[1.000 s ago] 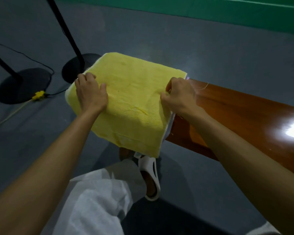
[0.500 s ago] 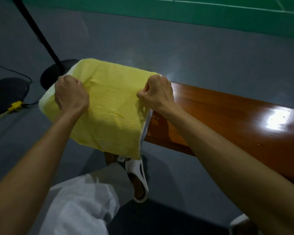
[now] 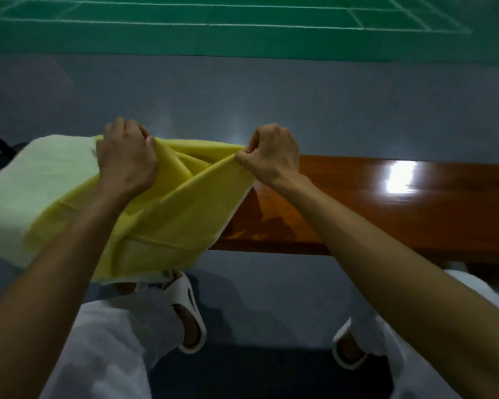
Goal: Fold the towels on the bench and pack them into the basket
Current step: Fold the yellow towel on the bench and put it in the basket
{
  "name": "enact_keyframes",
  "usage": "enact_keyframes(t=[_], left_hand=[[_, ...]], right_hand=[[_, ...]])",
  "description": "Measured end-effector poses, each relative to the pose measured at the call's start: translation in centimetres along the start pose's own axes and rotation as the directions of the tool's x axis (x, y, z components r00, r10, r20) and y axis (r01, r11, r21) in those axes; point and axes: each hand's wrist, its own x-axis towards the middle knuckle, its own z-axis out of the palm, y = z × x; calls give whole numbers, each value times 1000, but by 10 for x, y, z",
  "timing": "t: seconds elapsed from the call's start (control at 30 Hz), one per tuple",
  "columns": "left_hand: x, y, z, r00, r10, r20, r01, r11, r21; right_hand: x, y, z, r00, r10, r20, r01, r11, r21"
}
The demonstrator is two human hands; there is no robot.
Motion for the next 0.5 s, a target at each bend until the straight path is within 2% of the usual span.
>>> enact_keyframes(t=[0.13,0.27,0.5], left_hand=[[-20,54,31,997,57,51,-55,998,-35],[-39,97,57,986,114,123,-104,991,-87],[-66,132,82,923,227,312,-107,928,-358]], right_hand=[[-11,66,-40,994,104,-20,-106,986,-129],[-24,126,-69,986,168,-18,-168,968,-186],[-33,187,-97,981,194,-12,-190,945,-268]])
